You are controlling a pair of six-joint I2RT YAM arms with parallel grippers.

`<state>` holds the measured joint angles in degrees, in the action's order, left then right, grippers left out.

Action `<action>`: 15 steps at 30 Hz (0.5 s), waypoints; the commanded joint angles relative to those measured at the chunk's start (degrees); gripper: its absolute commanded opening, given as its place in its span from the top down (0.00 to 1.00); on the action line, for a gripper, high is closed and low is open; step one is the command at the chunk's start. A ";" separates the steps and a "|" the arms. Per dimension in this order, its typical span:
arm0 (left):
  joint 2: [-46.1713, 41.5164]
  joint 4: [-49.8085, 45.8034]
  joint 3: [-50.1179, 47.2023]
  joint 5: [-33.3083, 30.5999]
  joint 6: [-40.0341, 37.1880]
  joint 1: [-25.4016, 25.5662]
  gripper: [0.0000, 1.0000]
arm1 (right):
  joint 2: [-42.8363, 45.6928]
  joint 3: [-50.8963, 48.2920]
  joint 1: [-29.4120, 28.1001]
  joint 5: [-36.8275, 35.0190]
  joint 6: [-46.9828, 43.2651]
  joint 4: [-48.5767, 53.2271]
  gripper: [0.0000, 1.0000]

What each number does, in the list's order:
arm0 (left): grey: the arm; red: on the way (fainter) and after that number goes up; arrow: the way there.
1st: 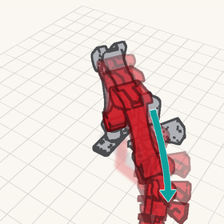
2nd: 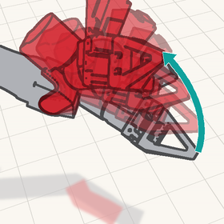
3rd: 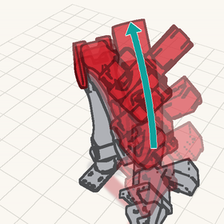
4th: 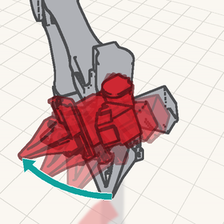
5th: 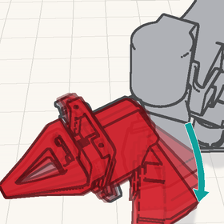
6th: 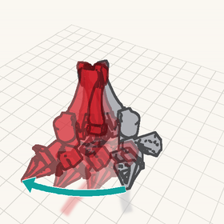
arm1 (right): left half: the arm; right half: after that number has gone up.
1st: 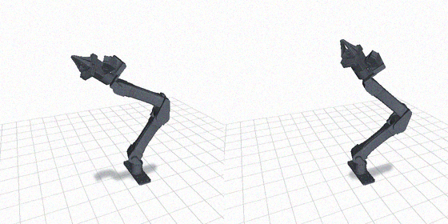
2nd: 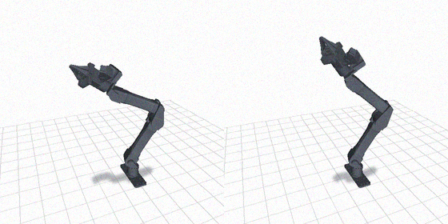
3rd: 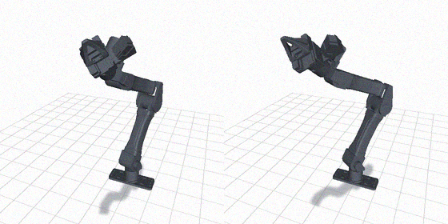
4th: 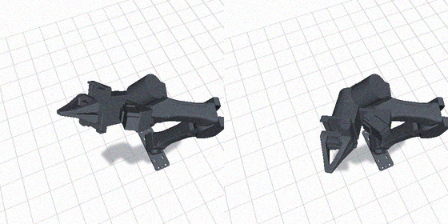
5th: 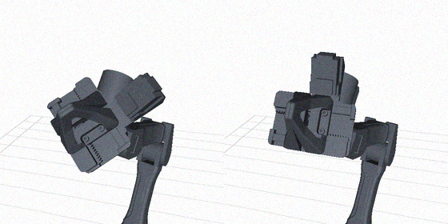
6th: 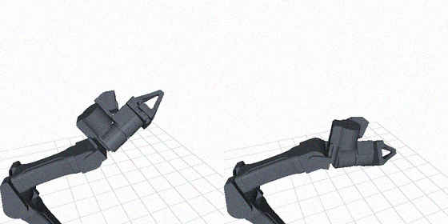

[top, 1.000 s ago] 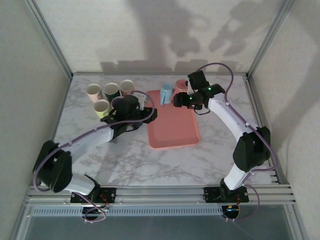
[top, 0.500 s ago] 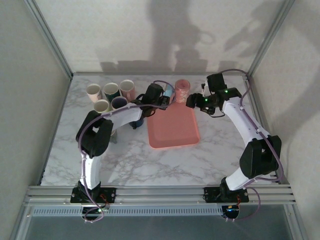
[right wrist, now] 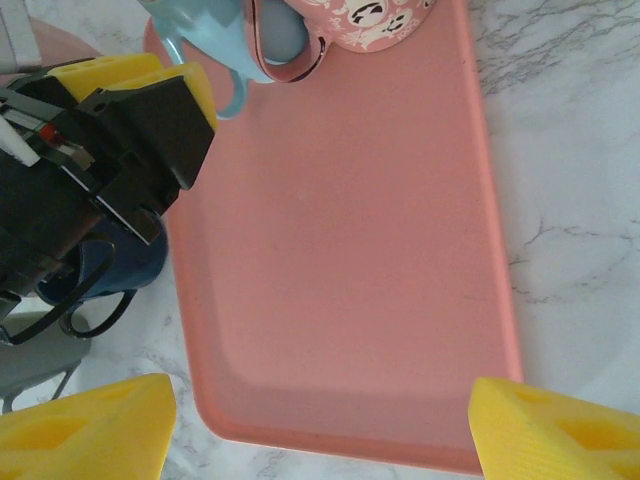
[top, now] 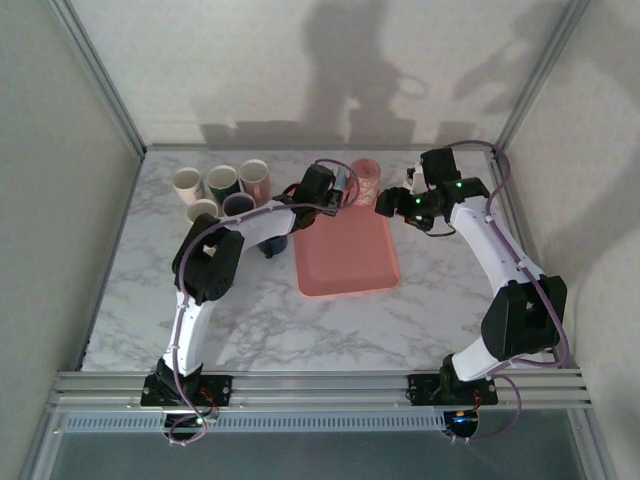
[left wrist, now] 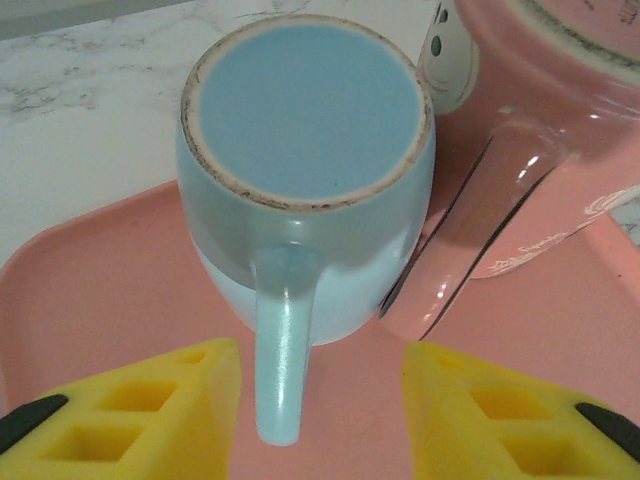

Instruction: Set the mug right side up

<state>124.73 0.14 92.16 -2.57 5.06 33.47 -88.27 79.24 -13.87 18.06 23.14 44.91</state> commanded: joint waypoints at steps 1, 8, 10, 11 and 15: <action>1.60 -1.00 2.12 1.96 -1.33 -0.77 0.55 | 2.05 -0.67 0.25 1.00 -1.26 1.02 0.22; 3.58 -1.42 3.12 4.93 -2.07 -1.31 0.65 | 2.22 -0.10 0.20 1.47 -1.44 0.95 0.22; 4.00 -1.28 3.14 4.94 -2.37 -1.39 0.67 | 2.22 -0.07 0.22 1.69 -1.46 0.89 0.22; 4.24 -1.28 3.24 4.85 -2.42 -1.47 0.69 | 2.30 -0.05 0.24 1.78 -1.46 0.80 0.22; 4.69 -1.09 3.20 4.99 -2.03 -1.84 0.78 | 2.48 -0.05 0.24 2.14 -1.78 0.86 0.22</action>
<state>128.27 -0.21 93.78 1.32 3.42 32.23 -88.07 79.24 -13.87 18.85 22.50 44.88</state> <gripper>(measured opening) 0.224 0.776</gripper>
